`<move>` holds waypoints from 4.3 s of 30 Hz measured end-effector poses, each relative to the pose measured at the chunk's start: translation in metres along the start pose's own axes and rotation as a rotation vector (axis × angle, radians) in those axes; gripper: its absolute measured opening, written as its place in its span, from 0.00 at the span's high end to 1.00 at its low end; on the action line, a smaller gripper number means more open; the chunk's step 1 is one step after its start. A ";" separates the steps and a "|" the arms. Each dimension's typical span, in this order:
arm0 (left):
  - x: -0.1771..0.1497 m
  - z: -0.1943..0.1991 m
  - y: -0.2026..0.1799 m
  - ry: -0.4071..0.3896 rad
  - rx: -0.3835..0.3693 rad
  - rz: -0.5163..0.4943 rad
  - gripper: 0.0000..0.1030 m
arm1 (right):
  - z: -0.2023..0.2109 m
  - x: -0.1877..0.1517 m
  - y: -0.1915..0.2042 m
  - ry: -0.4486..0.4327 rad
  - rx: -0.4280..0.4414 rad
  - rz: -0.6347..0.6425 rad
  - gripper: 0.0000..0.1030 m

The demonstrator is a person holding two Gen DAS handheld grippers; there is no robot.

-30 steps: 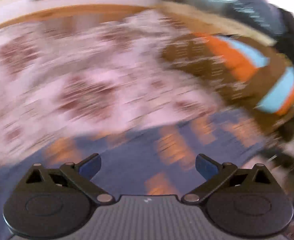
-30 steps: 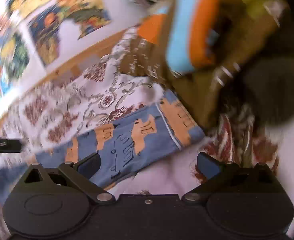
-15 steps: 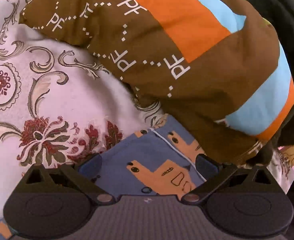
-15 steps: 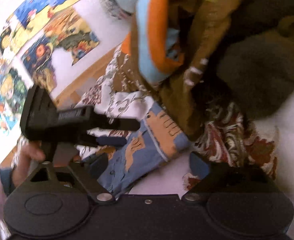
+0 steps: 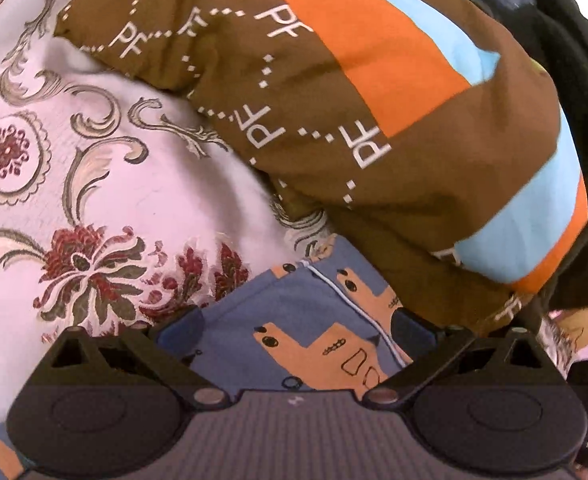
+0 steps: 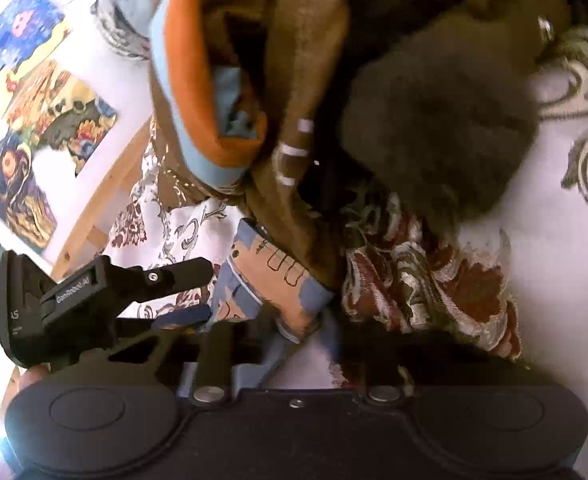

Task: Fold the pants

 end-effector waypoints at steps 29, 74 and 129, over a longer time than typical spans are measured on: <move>0.039 0.013 -0.063 0.327 0.104 -0.074 0.06 | -0.002 -0.086 0.123 -0.179 -0.262 1.150 0.87; -0.125 0.137 0.134 -0.033 -0.061 0.513 0.79 | 0.009 -0.232 0.186 -0.022 0.075 1.567 0.27; -0.106 0.142 0.135 -0.066 0.004 0.472 0.87 | -0.019 -0.200 0.186 0.175 0.141 1.116 0.80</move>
Point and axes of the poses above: each gripper's, at about its wrist camera, not at the fingertips, and z roughly against the way its jaws point, y to its left, x to its top, the point moved 6 cm from there along -z, roughly the way its jaws point, and after that the axes turned 7 degrees about y, right-handed, at the moved point
